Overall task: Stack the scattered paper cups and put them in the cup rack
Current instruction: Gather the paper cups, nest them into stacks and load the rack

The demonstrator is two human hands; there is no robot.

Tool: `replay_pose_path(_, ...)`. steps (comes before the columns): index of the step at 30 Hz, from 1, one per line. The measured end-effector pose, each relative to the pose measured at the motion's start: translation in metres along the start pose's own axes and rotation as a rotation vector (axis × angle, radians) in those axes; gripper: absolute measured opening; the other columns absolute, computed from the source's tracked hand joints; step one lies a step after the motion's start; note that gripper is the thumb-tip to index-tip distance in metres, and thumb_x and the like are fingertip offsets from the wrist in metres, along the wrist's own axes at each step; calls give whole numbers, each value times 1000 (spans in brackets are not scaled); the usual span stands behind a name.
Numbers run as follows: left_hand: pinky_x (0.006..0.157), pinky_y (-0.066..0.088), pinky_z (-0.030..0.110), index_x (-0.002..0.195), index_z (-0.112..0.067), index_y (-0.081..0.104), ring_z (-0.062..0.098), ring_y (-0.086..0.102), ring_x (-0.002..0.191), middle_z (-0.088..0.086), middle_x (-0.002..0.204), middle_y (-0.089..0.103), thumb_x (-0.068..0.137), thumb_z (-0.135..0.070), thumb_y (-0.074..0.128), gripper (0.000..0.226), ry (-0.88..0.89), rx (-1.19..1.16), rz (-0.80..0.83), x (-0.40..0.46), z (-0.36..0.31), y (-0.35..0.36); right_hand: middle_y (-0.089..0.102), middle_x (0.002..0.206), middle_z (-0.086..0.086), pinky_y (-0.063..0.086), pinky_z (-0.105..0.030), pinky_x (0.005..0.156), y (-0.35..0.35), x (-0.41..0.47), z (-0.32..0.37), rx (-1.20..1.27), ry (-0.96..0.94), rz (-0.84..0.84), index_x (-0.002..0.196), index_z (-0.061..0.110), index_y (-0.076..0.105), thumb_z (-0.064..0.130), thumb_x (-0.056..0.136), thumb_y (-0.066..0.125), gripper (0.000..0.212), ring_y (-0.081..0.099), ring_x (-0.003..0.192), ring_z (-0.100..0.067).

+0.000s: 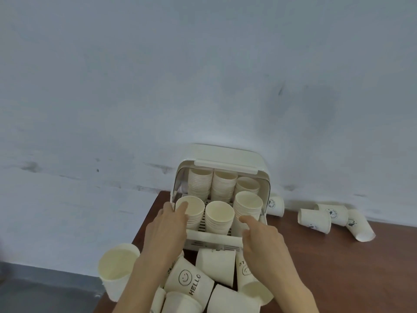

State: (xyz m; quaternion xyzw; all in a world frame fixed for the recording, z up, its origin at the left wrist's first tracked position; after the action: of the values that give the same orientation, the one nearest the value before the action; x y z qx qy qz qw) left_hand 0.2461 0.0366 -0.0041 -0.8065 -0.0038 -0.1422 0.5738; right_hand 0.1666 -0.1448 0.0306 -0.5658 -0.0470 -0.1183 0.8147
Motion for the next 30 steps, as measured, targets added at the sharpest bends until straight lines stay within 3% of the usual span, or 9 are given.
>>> replay_pose_path(3,66,43,31,140,-29,33,18,46,82,-2,96,37,102,-32,31,38,-17,-92,-98,-24,-5,-14,66,96,1,48,-39,79,-9,-18,-3,34,29,-19,118,24,52,13,95,39,29,59,95,-25)
replay_pose_path(10,65,46,30,136,-33,43,15,53,77,-6,94,43,101,-28,35,37,19,-228,-173,-95,-8,-39,64,114,0,46,-36,86,-17,-75,2,84,45,-3,131,27,49,22,99,38,34,55,109,-23)
replay_pose_path(14,64,45,26,132,-34,46,10,56,78,-10,97,46,101,-27,33,34,-19,-236,-164,-125,0,-48,65,100,3,48,-38,82,-18,-104,5,127,56,-6,127,30,51,21,97,39,34,59,97,-22)
replay_pose_path(19,77,51,36,128,-32,48,15,58,86,-8,103,52,101,-28,31,32,-83,-246,-136,-147,11,-53,66,103,4,48,-35,83,-10,-124,12,152,50,9,130,30,51,23,97,38,36,60,99,-21)
replay_pose_path(25,76,48,31,131,-34,47,14,56,87,-10,103,51,101,-26,32,34,-133,-252,-111,-165,25,-50,57,126,-1,45,-35,86,-3,-138,20,170,55,43,133,33,47,26,97,38,37,55,110,-25)
replay_pose_path(30,81,48,30,132,-33,48,12,56,91,-9,104,53,101,-26,35,34,-141,-270,-97,-175,35,-44,58,122,1,45,-34,89,4,-146,22,194,35,74,133,31,47,25,98,40,36,55,111,-23)
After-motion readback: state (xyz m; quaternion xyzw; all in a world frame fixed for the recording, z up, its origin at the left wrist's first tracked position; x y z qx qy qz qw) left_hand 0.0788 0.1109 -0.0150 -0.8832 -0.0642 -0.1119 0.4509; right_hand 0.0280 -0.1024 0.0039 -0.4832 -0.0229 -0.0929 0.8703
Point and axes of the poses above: each hand's wrist, its own x-axis towards the middle knuckle, its own y-axis out of the palm, z = x × y, the point moved 3 cm from there along x, towards the middle knuckle
